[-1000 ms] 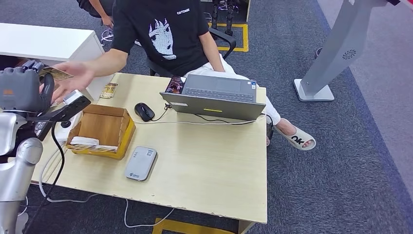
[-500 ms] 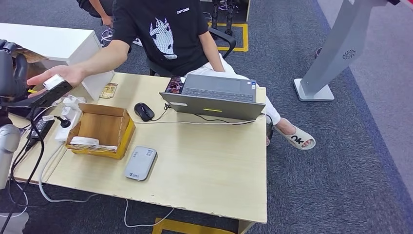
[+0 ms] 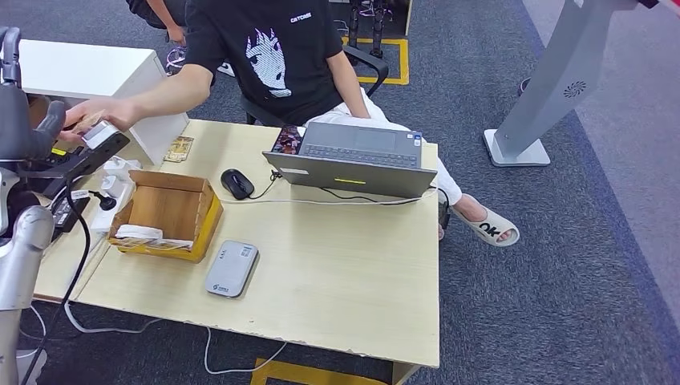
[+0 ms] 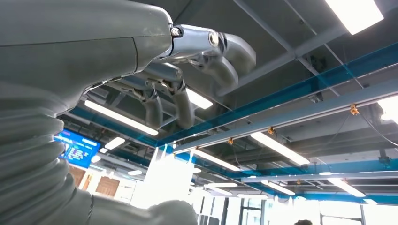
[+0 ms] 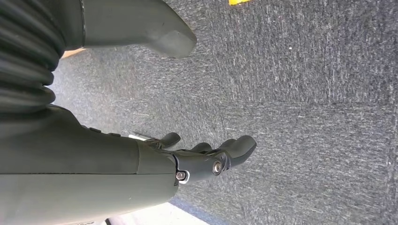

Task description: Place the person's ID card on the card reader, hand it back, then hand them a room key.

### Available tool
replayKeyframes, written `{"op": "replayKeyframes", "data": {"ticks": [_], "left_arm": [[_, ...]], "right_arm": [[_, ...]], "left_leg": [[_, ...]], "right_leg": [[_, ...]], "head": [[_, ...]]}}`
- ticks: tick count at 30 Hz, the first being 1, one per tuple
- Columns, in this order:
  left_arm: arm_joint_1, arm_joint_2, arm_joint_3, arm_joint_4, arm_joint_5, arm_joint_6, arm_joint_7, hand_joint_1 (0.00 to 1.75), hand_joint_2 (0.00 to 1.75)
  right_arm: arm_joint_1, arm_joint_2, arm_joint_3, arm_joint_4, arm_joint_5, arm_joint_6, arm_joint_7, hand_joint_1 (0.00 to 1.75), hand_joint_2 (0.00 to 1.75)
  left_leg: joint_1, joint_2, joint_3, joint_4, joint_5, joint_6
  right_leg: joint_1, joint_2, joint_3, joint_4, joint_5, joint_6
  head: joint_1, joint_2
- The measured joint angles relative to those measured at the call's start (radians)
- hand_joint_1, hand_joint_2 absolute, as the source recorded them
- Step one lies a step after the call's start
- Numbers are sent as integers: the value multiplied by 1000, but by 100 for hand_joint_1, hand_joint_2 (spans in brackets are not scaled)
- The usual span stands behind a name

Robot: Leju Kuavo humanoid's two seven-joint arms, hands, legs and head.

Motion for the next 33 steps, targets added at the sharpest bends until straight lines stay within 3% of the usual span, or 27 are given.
{"op": "replayKeyframes", "data": {"ticks": [17,23,26,33], "left_arm": [[3,-34,0,-4,13,1,-4,0,175],[37,-34,0,-42,4,1,-15,0,175],[140,-32,0,-116,11,19,-29,0,175],[520,-89,0,-373,45,79,-77,0,175]], "right_arm": [[0,0,-1,0,-1,6,9,0,175],[0,0,-2,0,-6,9,3,0,175],[1,1,-10,0,-18,7,5,0,175],[6,6,-36,0,-43,-3,17,0,175]], "left_leg": [[0,0,0,0,0,0],[0,1,0,0,0,0],[-1,4,0,-1,0,0],[-2,7,-2,-1,-3,1]], "right_leg": [[0,0,0,0,0,0],[0,1,0,0,0,0],[-1,4,0,0,0,0],[-1,7,-3,0,-1,1]], "head": [[0,0],[0,0],[0,0],[0,0]]}}
